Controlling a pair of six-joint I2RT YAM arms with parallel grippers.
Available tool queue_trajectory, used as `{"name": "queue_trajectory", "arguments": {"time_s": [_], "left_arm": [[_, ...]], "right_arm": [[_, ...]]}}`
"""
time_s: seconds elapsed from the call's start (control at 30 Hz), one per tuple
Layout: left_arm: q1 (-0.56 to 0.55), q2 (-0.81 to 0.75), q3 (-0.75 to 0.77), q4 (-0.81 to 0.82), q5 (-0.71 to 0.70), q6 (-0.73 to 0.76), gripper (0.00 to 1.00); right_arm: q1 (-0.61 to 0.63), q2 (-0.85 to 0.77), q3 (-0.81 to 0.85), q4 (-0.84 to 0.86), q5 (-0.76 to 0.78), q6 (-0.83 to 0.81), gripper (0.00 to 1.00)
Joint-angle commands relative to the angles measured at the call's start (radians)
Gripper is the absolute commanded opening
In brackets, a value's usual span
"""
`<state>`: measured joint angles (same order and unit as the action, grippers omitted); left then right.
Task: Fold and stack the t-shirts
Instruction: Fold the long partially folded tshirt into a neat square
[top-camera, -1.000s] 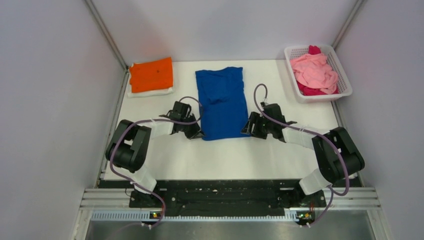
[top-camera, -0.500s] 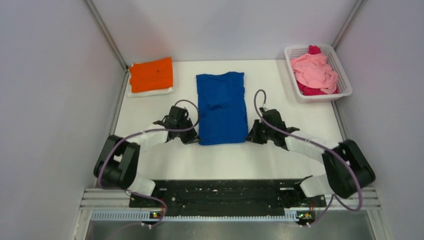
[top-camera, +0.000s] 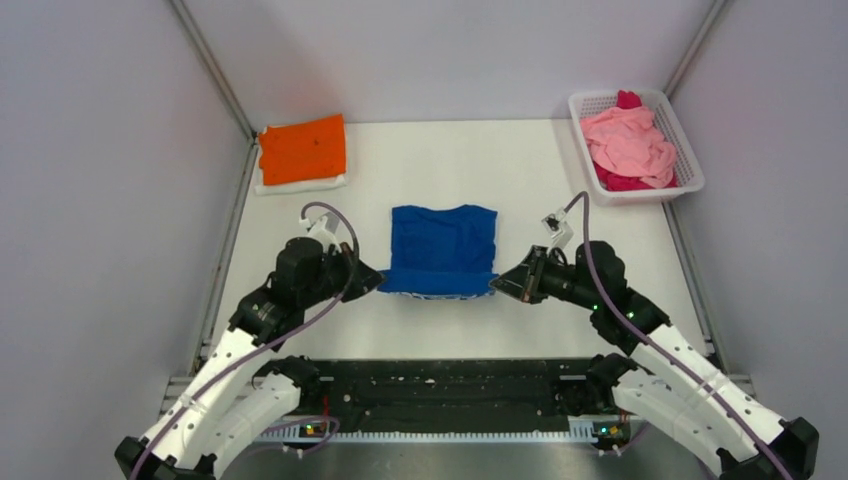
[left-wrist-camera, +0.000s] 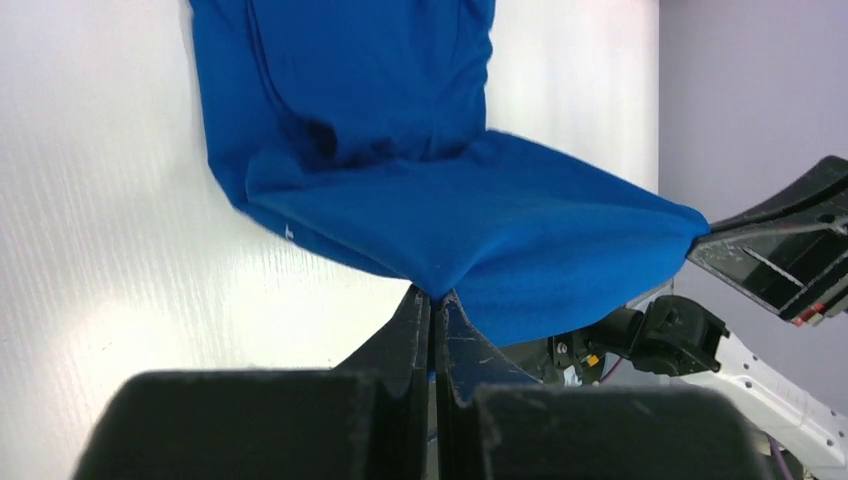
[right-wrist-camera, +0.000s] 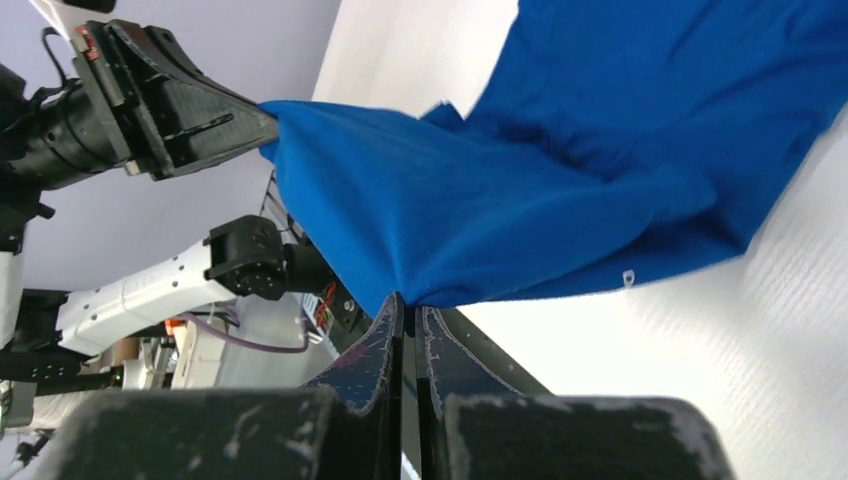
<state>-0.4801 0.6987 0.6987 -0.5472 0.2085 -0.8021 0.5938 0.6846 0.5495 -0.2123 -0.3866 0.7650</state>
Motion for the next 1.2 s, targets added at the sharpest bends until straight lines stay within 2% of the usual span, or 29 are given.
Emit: {"name": "queue_trajectory", "arguments": {"time_s": [0.0,0.17,0.4,0.67,0.9,1.17], "left_arm": [[0.001,0.026,0.045,0.002,-0.065,-0.006,0.0],[0.004,0.116,0.087,0.124,-0.118,0.013,0.0],[0.02,0.338,0.227,0.143,-0.16,0.066,0.0],[0.078,0.542,0.36,0.183,-0.178,0.124,0.0],[0.128,0.733,0.457,0.219,-0.13,0.11,0.0],[0.151,0.91,0.555,0.217,-0.172,0.117,0.0]], "right_arm": [[0.01,-0.015,0.043,0.0,0.029,0.037,0.0],[0.008,0.049,0.092,-0.007,0.163,0.041,0.0],[-0.019,0.155,0.187,-0.027,0.296,-0.016,0.0],[-0.16,0.315,0.241,0.074,0.206,-0.051,0.0],[-0.224,0.48,0.283,0.166,0.177,-0.082,0.0],[-0.24,0.69,0.337,0.275,0.182,-0.096,0.0]]}}
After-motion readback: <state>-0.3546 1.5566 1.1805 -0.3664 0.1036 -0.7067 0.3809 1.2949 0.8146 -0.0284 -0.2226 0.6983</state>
